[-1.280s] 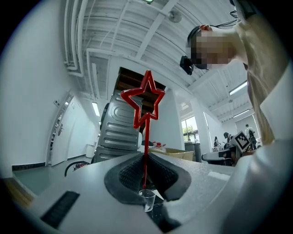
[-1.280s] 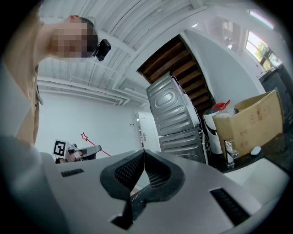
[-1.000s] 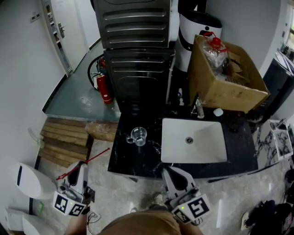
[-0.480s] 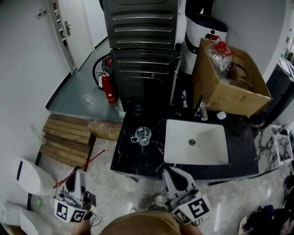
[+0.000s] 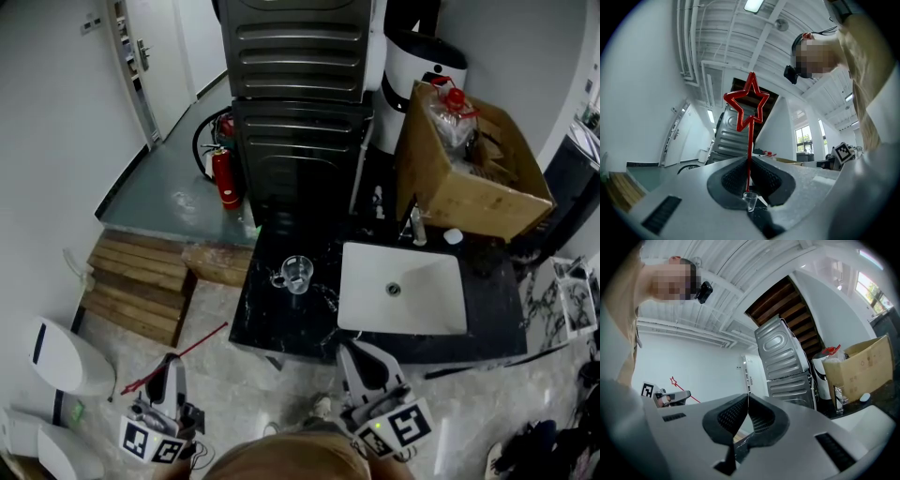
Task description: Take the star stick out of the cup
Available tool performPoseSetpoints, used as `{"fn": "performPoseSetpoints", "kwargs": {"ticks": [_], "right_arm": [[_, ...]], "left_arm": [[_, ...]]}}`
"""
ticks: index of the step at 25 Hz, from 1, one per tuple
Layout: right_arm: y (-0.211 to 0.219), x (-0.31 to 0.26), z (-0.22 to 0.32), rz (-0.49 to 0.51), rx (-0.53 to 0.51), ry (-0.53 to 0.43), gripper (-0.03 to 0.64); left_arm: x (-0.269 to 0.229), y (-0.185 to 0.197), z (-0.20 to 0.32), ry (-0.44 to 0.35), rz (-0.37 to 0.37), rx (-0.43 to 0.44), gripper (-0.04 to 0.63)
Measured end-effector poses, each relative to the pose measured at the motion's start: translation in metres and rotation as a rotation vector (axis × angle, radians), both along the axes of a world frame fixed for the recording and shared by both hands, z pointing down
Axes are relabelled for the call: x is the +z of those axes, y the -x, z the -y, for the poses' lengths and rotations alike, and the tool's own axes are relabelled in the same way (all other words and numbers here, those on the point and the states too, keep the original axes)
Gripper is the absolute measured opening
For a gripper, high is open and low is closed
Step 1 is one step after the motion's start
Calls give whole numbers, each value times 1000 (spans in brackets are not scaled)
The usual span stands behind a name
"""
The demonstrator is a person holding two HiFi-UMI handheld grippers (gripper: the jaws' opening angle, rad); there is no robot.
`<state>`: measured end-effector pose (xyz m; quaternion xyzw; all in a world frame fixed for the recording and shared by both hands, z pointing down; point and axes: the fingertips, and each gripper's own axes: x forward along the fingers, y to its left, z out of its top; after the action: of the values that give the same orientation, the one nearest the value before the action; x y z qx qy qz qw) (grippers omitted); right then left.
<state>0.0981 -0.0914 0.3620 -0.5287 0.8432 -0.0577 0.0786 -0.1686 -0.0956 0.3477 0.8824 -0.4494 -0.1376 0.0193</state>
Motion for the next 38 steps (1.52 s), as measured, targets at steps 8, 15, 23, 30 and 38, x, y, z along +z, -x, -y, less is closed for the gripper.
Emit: {"fn": "performPoseSetpoints", "kwargs": {"ticks": [8,15,23,30,38], "right_arm": [[6,1,-7,1,8,7,2],[12,6,-8,-23,2,21,2],[20,7,-7,-60,-11,27,2],[28,8,-7,-69,-28,28,2],[32,8,-10,-67,-37,18,2]], "left_arm": [[-4,6,-7,-25,-7,9,15],[-3,4,-6,-36,3,42,15],[2,7,-7,-27,-19,44,15],[5,13,-12,-18,-25,28,15],[8,12,-14,-6,-20,30,15]]}}
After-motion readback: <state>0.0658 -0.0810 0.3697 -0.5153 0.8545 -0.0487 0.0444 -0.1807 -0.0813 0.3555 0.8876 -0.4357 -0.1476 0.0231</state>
